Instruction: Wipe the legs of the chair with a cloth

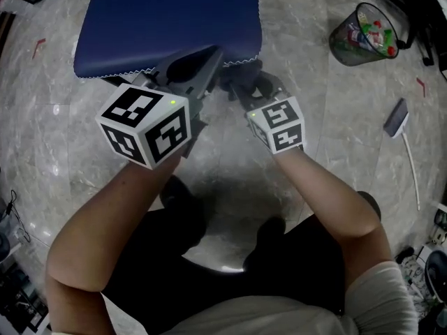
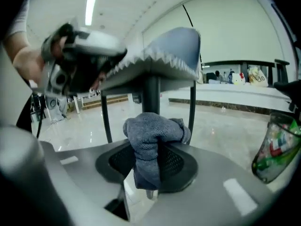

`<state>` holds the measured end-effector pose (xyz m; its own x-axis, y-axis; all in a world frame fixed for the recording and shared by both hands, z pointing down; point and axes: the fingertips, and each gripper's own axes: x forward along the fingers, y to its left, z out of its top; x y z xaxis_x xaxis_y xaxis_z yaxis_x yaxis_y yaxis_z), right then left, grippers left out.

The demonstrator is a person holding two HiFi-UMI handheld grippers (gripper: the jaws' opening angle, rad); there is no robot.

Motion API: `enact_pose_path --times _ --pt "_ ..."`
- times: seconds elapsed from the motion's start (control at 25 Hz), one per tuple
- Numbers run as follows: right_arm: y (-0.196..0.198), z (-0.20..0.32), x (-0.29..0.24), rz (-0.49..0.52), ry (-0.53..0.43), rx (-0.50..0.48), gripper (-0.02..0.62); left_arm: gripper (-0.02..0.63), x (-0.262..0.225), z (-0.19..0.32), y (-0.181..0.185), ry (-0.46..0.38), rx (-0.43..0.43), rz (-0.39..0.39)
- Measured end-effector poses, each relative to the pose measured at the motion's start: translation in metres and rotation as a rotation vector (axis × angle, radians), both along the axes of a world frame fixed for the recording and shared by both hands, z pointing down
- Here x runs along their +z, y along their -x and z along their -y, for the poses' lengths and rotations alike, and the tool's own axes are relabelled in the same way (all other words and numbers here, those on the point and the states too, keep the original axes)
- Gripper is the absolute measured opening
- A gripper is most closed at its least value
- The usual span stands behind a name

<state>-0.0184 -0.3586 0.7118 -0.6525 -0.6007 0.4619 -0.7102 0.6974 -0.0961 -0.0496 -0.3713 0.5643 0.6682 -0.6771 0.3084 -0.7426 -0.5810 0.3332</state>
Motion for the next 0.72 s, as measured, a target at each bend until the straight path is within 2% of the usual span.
enact_pose_path --times 0.12,0.28,0.36,0.52,0.72 --pt "-0.002 0.008 -0.06 0.063 -0.062 0.003 0.121 0.005 -0.002 0.001 -0.001 -0.006 0.002 0.009" --pt "-0.003 0.008 -0.058 0.084 -0.133 0.038 0.121 0.005 -0.003 0.001 -0.001 -0.011 0.002 0.014" --pt "-0.003 0.004 -0.027 0.074 -0.124 0.048 0.121 0.005 -0.003 0.001 -0.001 -0.011 -0.003 0.013" --pt "-0.004 -0.008 0.084 0.023 0.073 0.077 0.12 0.005 -0.003 0.003 -0.003 -0.018 -0.004 0.017" --pt "0.0 -0.015 0.176 -0.061 0.172 0.097 0.127 0.005 -0.002 0.005 -0.001 -0.011 -0.012 0.005"
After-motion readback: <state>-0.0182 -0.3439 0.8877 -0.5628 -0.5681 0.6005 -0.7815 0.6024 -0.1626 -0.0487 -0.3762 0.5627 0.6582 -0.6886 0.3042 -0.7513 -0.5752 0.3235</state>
